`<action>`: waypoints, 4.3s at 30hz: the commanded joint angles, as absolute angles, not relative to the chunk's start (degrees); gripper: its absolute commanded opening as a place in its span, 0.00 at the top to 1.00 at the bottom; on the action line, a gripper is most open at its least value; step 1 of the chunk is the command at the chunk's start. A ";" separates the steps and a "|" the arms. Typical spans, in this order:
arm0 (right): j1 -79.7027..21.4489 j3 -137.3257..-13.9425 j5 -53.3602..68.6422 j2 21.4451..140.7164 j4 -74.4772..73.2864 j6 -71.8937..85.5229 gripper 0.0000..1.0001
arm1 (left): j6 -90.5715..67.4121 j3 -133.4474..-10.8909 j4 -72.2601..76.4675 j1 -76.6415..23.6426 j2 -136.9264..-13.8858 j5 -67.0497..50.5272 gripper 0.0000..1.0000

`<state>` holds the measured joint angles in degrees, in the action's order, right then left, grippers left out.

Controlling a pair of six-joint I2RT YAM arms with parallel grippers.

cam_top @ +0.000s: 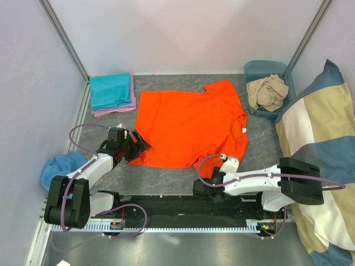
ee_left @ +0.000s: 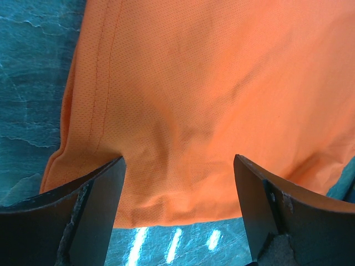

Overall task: Fold and stack the t-shirts
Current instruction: Grap the side of the flattened tshirt closest away from the robot with both arms

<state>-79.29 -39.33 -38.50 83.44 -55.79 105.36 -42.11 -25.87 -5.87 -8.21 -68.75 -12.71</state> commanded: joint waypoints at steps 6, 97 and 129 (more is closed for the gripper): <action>-79.10 -33.23 -31.38 83.41 -42.90 103.53 0.64 | -41.40 -26.02 -6.85 -8.17 -69.34 -12.92 0.13; -77.78 -34.19 -38.31 71.90 -47.72 100.36 1.00 | -41.04 -34.28 -21.00 -8.17 -65.21 -0.44 0.07; -76.99 -31.82 -39.55 67.15 -45.18 95.62 1.00 | -53.61 -23.64 -33.14 -8.17 -53.08 14.33 0.27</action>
